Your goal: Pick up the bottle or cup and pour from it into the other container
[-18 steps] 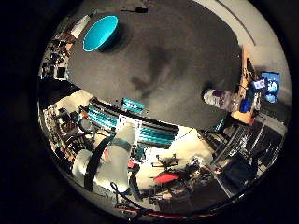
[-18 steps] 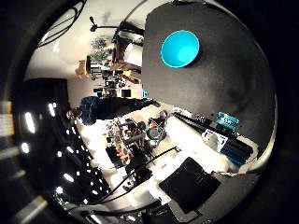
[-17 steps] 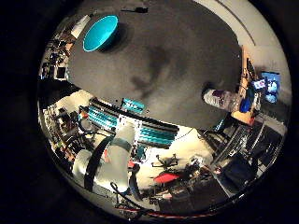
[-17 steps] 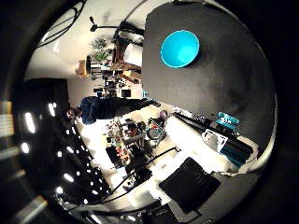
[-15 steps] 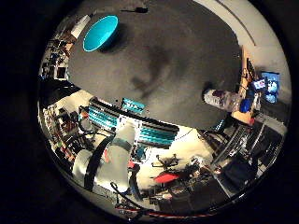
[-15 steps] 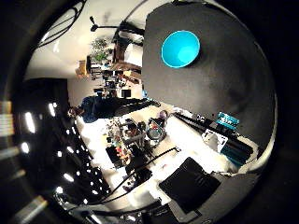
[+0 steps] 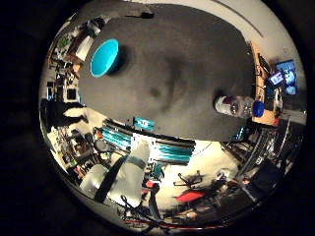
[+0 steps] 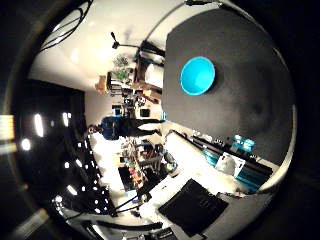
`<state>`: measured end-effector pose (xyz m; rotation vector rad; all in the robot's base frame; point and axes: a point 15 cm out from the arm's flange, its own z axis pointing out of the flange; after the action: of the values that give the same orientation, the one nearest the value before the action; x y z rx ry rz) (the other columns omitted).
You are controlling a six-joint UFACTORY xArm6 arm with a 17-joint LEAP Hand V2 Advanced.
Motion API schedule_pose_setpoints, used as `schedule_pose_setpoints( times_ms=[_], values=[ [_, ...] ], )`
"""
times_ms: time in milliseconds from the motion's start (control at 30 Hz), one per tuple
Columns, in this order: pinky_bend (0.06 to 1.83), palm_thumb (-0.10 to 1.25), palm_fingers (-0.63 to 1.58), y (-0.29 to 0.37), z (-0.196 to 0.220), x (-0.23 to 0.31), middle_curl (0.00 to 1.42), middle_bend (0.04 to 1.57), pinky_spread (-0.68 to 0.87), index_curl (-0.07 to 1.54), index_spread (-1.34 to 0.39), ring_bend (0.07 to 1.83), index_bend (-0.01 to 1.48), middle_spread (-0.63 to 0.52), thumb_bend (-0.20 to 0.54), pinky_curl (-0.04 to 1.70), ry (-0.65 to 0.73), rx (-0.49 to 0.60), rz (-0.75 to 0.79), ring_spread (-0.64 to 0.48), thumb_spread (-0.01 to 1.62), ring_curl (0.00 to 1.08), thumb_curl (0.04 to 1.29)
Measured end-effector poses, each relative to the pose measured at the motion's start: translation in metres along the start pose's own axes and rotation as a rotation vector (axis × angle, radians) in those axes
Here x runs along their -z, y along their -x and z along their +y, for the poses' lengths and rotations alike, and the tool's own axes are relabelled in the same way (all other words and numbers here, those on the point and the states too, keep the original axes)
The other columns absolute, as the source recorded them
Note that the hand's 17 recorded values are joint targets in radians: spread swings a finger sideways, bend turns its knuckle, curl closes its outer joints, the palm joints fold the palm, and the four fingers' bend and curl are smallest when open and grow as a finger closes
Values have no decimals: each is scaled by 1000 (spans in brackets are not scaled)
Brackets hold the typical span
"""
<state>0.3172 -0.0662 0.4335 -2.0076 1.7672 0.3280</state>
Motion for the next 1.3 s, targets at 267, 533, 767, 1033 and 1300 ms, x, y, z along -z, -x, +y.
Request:
schedule_pose_setpoints(
  times_ms=[267, 533, 767, 1033, 1300],
  values=[
    [868, 521, 278, -54, -24, 72, 350, 301, 462, 292, -217, 579, 166, 69, -24, -7, -201, -89, -50, 175, 1084, 201, 329],
    [876, 505, 245, -107, -20, 134, 349, 315, 478, 295, -203, 572, 168, 88, -24, -7, -353, -177, -156, 195, 1081, 190, 323],
    [876, 499, 220, -165, 17, 168, 344, 299, 479, 299, -190, 574, 165, 113, -25, -5, -504, -278, -182, 204, 1079, 189, 324],
    [872, 475, 196, -238, 95, 179, 343, 289, 471, 299, -174, 566, 167, 133, -25, -6, -612, -405, -207, 203, 1071, 188, 312],
    [879, 464, 166, -301, 138, 151, 346, 293, 479, 287, -176, 570, 157, 135, -24, -3, -687, -451, -324, 211, 1065, 193, 302]
  ],
)
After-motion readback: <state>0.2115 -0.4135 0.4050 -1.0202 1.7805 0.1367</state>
